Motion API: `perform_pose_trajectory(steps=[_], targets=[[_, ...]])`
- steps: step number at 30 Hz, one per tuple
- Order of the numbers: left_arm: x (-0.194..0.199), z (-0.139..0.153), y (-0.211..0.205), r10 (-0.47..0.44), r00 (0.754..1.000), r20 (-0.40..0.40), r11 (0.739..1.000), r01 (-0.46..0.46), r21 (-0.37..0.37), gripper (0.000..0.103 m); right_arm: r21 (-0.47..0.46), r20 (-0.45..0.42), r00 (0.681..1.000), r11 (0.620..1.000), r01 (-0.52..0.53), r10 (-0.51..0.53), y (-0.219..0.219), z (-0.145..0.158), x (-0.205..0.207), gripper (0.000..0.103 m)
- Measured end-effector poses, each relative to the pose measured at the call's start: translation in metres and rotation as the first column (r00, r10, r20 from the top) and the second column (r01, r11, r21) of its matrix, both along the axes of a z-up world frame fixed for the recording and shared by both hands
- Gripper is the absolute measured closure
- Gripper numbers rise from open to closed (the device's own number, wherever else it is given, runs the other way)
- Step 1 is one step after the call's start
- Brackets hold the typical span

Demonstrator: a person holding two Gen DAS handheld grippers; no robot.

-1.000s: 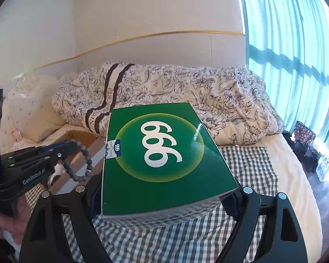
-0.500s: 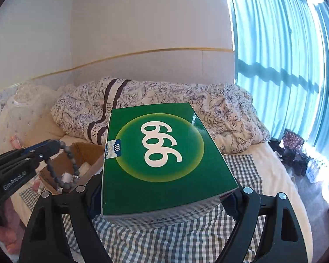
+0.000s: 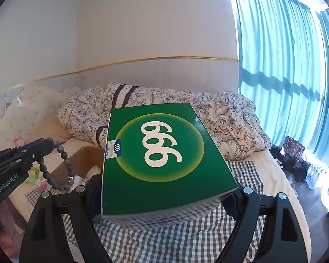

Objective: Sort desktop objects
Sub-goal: 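Lift and carry the bracelet and medicine box with both grippers toward the cardboard box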

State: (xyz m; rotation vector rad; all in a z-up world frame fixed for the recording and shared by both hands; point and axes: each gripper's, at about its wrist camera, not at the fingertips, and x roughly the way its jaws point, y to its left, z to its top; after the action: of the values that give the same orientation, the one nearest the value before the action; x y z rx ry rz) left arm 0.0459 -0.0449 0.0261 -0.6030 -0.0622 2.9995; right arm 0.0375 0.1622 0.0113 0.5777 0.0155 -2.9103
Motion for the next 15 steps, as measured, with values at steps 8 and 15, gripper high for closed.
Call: perform_pose_trajectory(steps=[8,15], targets=[[0.008,0.010,-0.029,0.033,0.999,-0.023,0.999,-0.033,0.013,0.092,0.011,-0.015,1.000,1.000,-0.021,0.022,-0.028,0.012,-0.001,0.019],[0.010,0.019,-0.060,0.073,0.997,-0.039,0.997,-0.073,0.007,0.092,0.020,-0.037,0.998,0.998,-0.060,0.060,-0.065,0.023,-0.008,0.019]])
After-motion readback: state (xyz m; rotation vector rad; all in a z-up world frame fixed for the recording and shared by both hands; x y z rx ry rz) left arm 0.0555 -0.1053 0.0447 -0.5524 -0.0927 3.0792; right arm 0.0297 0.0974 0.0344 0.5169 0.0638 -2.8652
